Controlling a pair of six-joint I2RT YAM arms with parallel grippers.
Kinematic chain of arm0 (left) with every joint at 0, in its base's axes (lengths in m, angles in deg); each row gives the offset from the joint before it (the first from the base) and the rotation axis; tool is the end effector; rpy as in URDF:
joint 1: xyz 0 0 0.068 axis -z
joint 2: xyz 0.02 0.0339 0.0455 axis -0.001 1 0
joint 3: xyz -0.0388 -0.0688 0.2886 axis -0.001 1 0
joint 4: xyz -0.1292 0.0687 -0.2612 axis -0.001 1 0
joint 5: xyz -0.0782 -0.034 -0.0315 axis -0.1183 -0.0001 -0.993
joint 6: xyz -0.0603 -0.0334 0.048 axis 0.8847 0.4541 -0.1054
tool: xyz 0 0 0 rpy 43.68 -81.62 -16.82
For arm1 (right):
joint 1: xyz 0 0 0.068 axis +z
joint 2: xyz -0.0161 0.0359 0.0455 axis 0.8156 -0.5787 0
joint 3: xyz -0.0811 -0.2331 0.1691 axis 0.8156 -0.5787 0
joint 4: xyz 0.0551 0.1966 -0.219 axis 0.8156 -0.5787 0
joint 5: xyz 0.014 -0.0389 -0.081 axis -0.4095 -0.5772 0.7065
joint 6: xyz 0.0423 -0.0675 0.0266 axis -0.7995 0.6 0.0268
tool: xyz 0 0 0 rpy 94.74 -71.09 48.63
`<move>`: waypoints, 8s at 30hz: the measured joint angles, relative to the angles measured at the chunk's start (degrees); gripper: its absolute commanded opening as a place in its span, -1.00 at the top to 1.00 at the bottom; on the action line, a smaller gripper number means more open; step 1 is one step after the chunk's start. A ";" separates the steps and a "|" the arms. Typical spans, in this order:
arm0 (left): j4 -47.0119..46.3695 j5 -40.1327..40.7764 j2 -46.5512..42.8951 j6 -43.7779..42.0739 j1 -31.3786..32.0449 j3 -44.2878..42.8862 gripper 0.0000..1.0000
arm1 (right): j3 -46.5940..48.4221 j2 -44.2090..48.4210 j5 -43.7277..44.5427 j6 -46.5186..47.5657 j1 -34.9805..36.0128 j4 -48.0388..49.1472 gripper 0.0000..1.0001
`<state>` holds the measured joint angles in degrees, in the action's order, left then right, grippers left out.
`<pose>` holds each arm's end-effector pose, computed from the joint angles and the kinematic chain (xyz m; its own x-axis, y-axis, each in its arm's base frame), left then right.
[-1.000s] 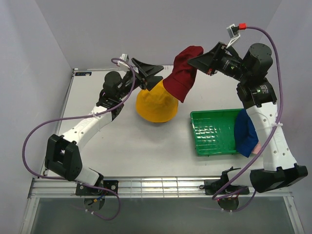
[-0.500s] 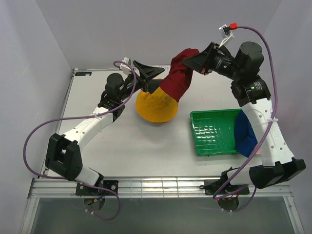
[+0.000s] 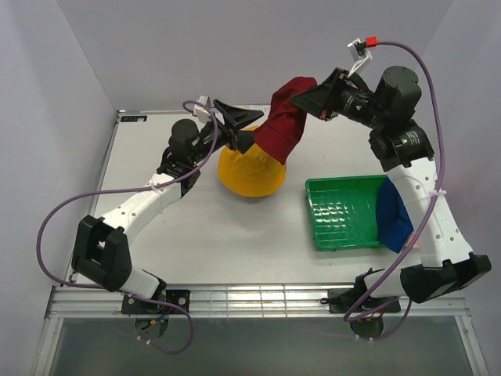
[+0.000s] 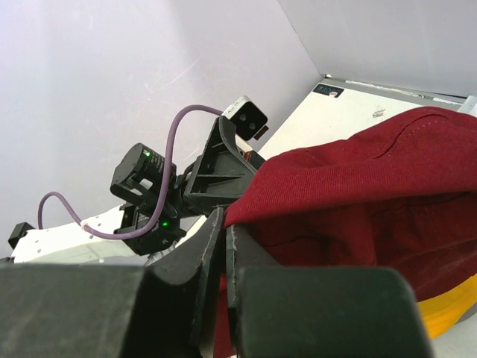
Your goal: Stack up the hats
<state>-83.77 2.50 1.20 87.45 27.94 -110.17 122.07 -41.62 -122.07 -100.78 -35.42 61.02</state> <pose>0.3538 -0.2216 0.3803 -0.7899 -0.6120 -0.0399 0.0892 -0.0502 -0.9947 0.3045 0.1501 0.5660 -0.3946 0.3881 -0.8329 -0.7041 0.4547 0.5455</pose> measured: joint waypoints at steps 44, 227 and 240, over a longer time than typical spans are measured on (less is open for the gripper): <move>-0.09 -14.58 6.99 -14.03 -13.73 -1.86 1.00 | 9.38 -15.82 17.07 16.37 11.32 -21.16 0.84; 19.02 -7.98 20.33 -40.79 -22.56 3.39 0.14 | -32.81 -17.62 14.69 1.77 2.93 1.46 0.67; 21.94 -8.59 17.14 -40.96 -23.65 2.67 -0.34 | -37.00 -12.87 11.28 -1.53 7.54 1.64 0.48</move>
<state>-61.83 -6.09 18.33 46.49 4.29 -107.50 85.07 -54.49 -110.79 -102.31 -27.88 62.66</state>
